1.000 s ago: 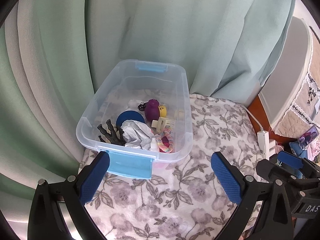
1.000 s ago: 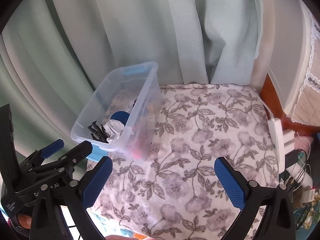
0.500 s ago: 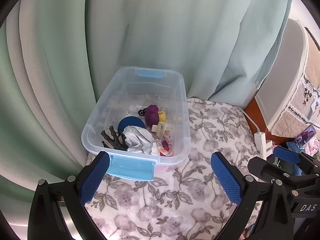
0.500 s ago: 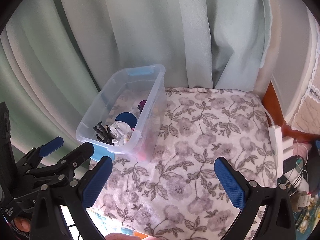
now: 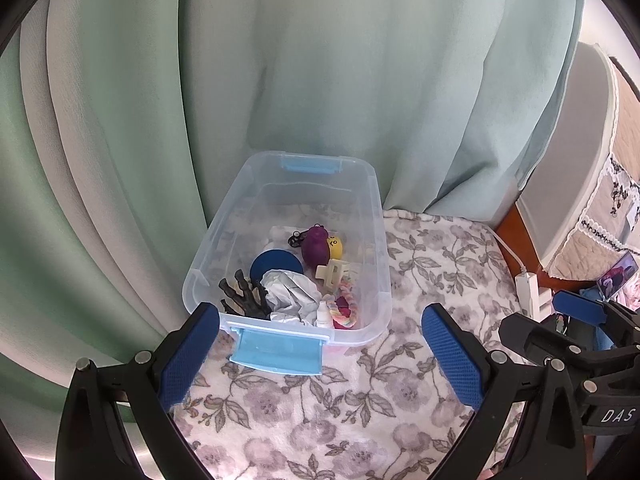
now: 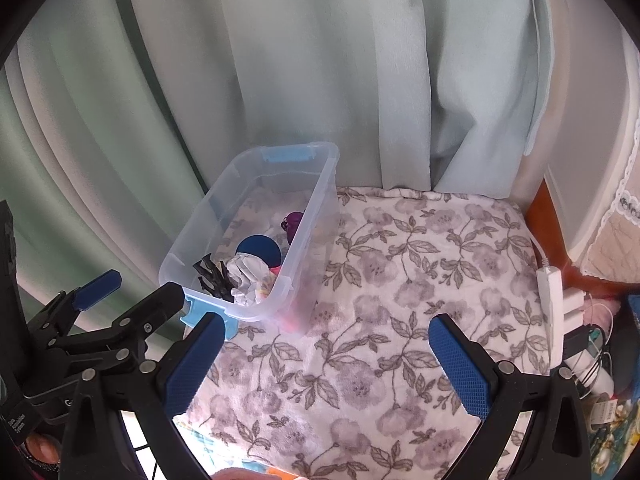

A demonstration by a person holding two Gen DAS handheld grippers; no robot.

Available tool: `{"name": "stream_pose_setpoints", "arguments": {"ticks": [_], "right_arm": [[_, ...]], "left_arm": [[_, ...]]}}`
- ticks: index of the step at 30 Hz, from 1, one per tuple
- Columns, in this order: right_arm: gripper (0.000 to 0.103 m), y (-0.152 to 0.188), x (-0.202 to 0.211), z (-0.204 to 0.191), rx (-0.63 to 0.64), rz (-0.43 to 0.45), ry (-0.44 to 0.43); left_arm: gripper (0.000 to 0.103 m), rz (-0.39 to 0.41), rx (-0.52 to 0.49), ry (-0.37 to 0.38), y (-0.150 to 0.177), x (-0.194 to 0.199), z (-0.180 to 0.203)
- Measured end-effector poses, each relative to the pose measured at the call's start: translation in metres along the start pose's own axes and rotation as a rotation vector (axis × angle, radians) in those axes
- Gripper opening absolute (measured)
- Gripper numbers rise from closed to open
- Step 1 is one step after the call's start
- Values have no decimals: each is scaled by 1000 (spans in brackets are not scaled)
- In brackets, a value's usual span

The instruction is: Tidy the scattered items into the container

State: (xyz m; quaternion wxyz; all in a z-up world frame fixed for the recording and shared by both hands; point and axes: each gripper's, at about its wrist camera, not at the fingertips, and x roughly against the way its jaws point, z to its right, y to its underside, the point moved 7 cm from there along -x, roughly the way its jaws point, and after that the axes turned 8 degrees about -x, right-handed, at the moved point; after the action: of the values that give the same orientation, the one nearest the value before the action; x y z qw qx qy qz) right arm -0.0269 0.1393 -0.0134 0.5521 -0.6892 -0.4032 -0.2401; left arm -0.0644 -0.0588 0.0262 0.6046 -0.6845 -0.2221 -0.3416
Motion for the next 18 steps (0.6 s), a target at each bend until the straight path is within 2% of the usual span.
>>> {"name": "stream_pose_setpoints", "arguments": {"ticks": [18], "right_arm": [[103,-16,26,-8,-1,54,3]], "left_arm": [[101,36,10,24,-21,16,2]]}}
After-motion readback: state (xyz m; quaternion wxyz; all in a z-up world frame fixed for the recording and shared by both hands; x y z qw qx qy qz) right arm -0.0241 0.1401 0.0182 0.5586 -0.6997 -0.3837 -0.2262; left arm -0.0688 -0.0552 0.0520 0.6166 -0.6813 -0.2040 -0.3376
